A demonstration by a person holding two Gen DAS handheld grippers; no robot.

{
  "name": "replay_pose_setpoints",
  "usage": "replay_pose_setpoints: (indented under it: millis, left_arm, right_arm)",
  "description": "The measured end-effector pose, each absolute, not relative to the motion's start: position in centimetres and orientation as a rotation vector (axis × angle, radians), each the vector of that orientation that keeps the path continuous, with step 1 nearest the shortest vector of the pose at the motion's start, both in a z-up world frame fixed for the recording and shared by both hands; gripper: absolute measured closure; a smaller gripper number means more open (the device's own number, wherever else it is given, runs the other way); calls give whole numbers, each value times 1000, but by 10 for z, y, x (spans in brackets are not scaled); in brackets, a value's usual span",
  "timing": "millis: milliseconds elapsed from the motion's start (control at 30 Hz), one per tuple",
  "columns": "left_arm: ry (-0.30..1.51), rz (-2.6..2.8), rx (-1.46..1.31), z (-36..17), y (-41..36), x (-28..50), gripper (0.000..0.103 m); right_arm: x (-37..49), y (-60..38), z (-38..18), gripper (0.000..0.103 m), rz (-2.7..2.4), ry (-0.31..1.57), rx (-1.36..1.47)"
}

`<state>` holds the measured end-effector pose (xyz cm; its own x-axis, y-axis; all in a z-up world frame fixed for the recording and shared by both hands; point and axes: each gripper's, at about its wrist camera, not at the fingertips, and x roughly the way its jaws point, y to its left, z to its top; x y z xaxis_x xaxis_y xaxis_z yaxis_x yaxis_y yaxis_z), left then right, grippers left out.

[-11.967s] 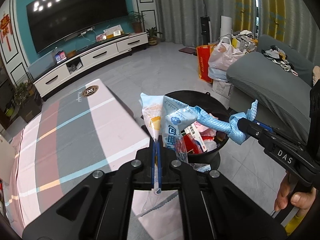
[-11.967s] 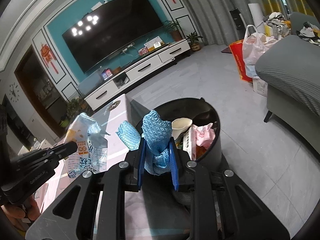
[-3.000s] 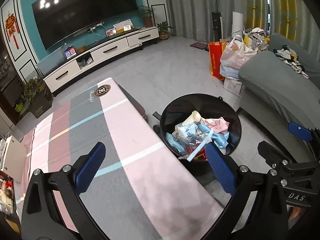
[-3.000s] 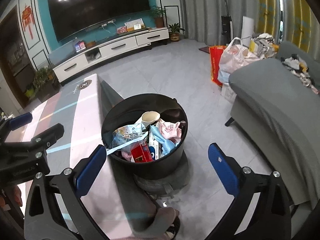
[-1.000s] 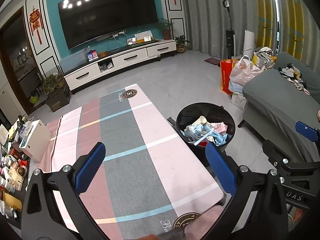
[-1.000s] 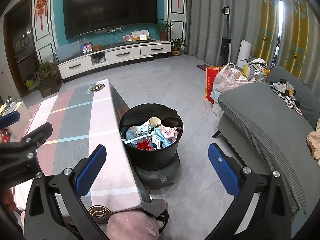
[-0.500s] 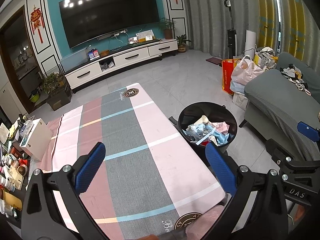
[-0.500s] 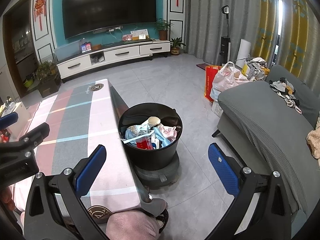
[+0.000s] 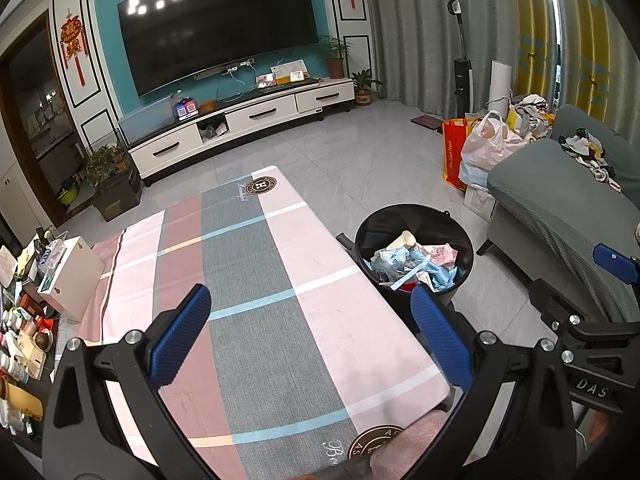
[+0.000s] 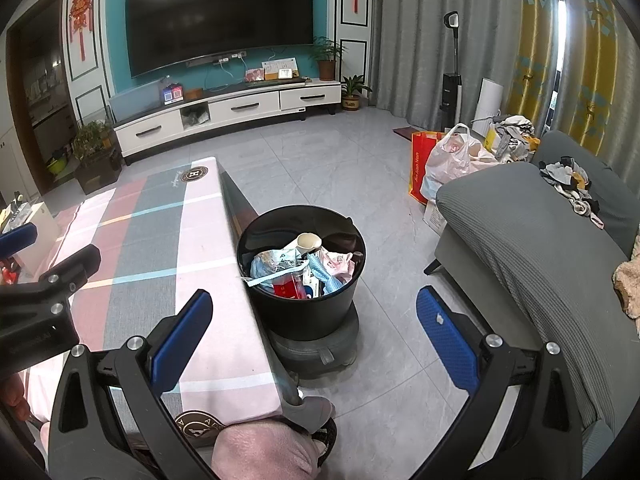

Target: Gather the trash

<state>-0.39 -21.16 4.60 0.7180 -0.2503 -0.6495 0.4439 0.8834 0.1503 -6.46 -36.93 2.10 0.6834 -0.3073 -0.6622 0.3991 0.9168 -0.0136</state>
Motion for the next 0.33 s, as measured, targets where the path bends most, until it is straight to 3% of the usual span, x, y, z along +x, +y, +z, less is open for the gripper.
replay_pose_setpoints:
  millis: [333]
  left_arm:
    - [675,-400,311,44,-213,-5,3]
  right_arm:
    - [-64,-369,20,3,-395,716,135]
